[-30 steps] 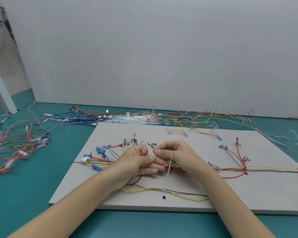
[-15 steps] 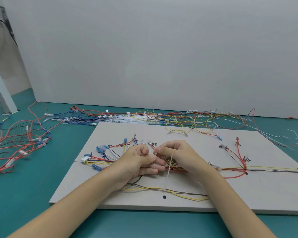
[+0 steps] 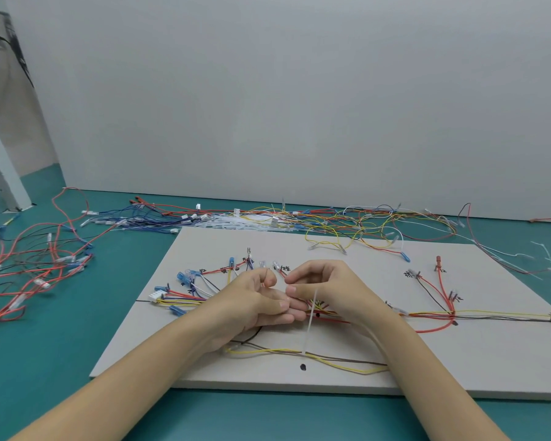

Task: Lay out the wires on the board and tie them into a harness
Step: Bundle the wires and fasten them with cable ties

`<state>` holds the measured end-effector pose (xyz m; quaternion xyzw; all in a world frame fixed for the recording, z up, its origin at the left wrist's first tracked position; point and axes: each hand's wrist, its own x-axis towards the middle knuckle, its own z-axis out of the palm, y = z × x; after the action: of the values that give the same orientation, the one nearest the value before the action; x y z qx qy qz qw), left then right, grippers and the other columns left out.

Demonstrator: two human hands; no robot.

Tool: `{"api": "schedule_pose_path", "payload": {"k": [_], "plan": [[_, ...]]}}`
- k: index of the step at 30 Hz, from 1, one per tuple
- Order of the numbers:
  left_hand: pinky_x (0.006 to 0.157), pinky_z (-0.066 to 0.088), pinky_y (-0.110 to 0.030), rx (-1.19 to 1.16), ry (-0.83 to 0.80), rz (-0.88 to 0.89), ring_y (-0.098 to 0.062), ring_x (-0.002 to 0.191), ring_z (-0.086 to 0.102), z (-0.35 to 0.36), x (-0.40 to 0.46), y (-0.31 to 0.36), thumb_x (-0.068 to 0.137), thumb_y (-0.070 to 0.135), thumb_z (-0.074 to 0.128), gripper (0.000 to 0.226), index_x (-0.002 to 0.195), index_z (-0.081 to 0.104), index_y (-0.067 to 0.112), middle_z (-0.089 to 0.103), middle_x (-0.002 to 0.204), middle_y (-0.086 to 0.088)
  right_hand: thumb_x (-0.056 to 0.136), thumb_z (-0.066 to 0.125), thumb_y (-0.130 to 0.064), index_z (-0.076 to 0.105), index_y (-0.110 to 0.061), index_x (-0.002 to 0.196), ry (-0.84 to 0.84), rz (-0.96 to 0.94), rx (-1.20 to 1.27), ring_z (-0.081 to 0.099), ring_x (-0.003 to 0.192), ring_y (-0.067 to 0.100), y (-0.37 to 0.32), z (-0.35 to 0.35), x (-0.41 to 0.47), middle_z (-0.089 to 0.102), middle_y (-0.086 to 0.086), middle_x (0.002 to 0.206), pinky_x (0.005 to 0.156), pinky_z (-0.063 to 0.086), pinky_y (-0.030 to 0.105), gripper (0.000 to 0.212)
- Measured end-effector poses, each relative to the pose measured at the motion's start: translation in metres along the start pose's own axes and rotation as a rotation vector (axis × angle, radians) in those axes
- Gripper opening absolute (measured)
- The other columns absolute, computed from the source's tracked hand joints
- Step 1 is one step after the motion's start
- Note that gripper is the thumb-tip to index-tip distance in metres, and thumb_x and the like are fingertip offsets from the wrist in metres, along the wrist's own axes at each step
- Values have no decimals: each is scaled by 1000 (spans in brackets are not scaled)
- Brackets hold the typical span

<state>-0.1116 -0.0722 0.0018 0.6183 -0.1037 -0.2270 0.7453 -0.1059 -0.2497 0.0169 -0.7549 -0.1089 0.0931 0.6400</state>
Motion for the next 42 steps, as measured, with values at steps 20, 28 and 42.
{"api": "schedule_pose_path", "payload": {"k": [20, 28, 42], "plan": [[46, 50, -20, 438, 173, 125, -15, 58, 68, -2, -6, 7, 82, 16, 76, 8, 82, 77, 8, 71, 63, -8, 76, 72, 9, 62, -9, 73, 63, -81, 9, 51, 58, 17, -6, 2, -5, 65, 6, 65, 55, 36, 26, 21], [45, 47, -18, 426, 157, 93, -12, 52, 63, -4, -4, 5, 80, 9, 76, 7, 74, 76, 11, 69, 60, -7, 77, 70, 12, 61, -7, 75, 56, -99, 64, 49, 70, 25, -5, 6, -4, 62, 6, 66, 55, 34, 28, 22], [43, 36, -10, 713, 256, 261, 3, 40, 49, -5, -1, -2, 78, 15, 78, 5, 74, 76, 15, 68, 58, 4, 83, 73, -5, 68, -10, 77, 25, -78, -58, 61, 63, 13, 6, 8, 0, 68, 3, 67, 60, 48, 19, 9]]}}
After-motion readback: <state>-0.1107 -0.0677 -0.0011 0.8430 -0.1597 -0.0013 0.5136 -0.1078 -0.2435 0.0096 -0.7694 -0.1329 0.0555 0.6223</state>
